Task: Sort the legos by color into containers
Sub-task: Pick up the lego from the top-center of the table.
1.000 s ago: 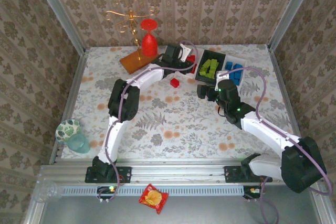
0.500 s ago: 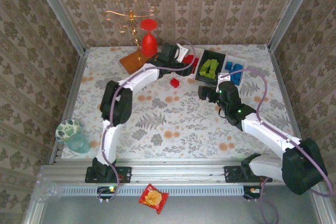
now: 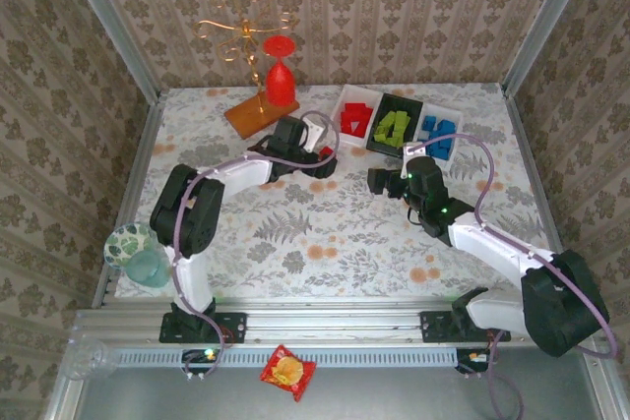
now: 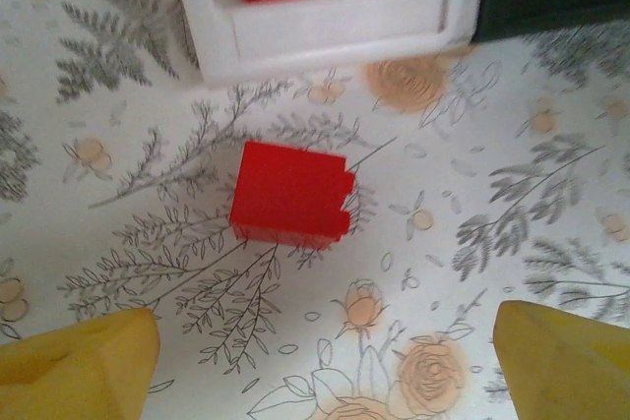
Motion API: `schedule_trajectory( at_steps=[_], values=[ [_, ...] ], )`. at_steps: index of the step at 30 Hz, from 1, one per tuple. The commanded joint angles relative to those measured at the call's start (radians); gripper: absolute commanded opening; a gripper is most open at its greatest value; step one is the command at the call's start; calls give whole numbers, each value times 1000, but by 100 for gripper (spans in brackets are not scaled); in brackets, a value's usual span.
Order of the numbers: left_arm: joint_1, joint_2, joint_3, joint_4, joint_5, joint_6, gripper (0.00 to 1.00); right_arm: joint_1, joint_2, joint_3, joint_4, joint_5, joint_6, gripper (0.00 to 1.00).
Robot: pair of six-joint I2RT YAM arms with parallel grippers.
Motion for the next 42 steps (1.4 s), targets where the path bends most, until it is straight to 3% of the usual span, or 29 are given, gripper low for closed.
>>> schedule_trajectory(
  at_steps=[1,8,15,21,29,35,38,42],
  values=[
    [3,59,56,-19,-14,35,90,5,-2,20,23,3,2,100],
    [2,168,160,-39,-5,47,87,6,-7,20,3,17,3,100],
    [2,269,292,-116,3,60,68,5,7,24,8,11,10,100],
    [2,304,337,-148,20,60,61,5,4,21,0,19,11,100],
    [-4,200,253,-106,12,21,43,5,9,28,-3,20,14,100],
    [-15,31,122,116,67,-87,42,5,27,33,10,19,30,100],
    [-17,44,145,179,79,-132,42,5,31,35,16,16,39,100],
    [-27,119,271,137,75,-148,41,5,22,27,18,23,47,100]
  ],
)
